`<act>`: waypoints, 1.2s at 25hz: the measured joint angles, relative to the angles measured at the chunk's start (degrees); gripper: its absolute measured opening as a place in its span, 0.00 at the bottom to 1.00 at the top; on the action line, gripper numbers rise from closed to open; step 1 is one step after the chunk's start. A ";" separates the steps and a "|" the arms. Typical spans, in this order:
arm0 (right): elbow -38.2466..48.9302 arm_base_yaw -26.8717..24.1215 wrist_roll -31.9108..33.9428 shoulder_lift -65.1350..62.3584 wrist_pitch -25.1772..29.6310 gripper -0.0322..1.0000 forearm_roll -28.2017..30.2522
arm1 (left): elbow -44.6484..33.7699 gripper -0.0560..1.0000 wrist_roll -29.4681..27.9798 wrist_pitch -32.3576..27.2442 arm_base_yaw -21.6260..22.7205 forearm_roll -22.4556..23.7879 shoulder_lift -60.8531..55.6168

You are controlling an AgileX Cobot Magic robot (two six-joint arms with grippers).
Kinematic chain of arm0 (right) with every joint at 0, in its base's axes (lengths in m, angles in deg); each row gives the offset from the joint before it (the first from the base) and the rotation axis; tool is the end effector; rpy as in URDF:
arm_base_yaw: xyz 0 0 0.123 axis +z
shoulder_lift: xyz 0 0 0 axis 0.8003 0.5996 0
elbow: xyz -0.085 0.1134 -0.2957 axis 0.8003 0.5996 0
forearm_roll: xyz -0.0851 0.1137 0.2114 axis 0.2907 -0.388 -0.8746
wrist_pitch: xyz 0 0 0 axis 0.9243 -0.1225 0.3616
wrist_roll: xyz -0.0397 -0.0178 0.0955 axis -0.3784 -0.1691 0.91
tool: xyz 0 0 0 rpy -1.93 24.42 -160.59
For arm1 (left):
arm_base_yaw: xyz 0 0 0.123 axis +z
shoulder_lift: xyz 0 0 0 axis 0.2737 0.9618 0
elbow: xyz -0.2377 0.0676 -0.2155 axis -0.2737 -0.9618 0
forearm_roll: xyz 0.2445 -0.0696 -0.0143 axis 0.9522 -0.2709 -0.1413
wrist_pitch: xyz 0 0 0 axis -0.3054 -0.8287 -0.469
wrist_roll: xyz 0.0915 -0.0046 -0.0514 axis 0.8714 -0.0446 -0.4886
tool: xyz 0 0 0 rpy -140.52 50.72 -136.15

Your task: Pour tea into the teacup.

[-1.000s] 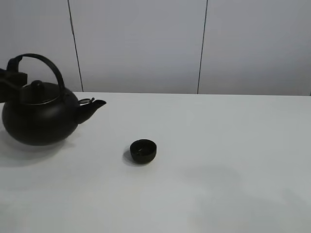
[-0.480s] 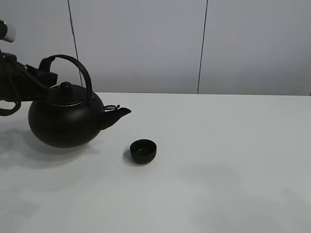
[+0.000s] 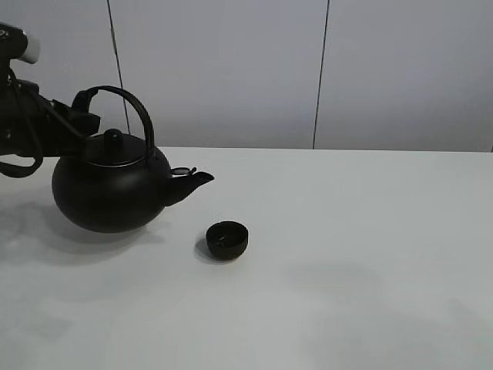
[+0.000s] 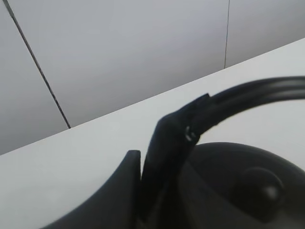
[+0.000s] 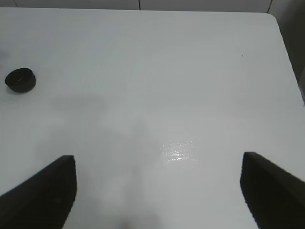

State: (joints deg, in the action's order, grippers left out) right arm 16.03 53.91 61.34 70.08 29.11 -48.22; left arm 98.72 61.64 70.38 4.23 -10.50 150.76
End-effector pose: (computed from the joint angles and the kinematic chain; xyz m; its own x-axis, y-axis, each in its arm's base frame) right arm -0.0333 -0.0004 0.2605 -0.4837 -0.0698 -0.8724 -0.0438 0.9975 -0.0556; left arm 0.3422 -0.0942 0.1949 -0.1556 0.2766 -0.9483 0.4564 0.8715 0.1793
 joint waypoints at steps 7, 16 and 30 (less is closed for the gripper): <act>0.00 0.00 0.00 0.00 0.00 0.65 0.00 | 0.02 0.17 0.00 0.06 0.00 0.00 0.00; 0.00 0.00 0.00 0.00 0.00 0.65 0.00 | 0.09 0.17 0.00 0.20 0.00 0.09 1.15; 0.00 0.00 0.00 0.00 -0.01 0.65 0.00 | 3.35 0.17 0.00 -2.47 0.00 2.64 1.32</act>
State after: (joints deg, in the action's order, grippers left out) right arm 16.03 53.91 61.34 70.08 29.10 -48.22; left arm 102.07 61.64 67.91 4.23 -7.86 152.08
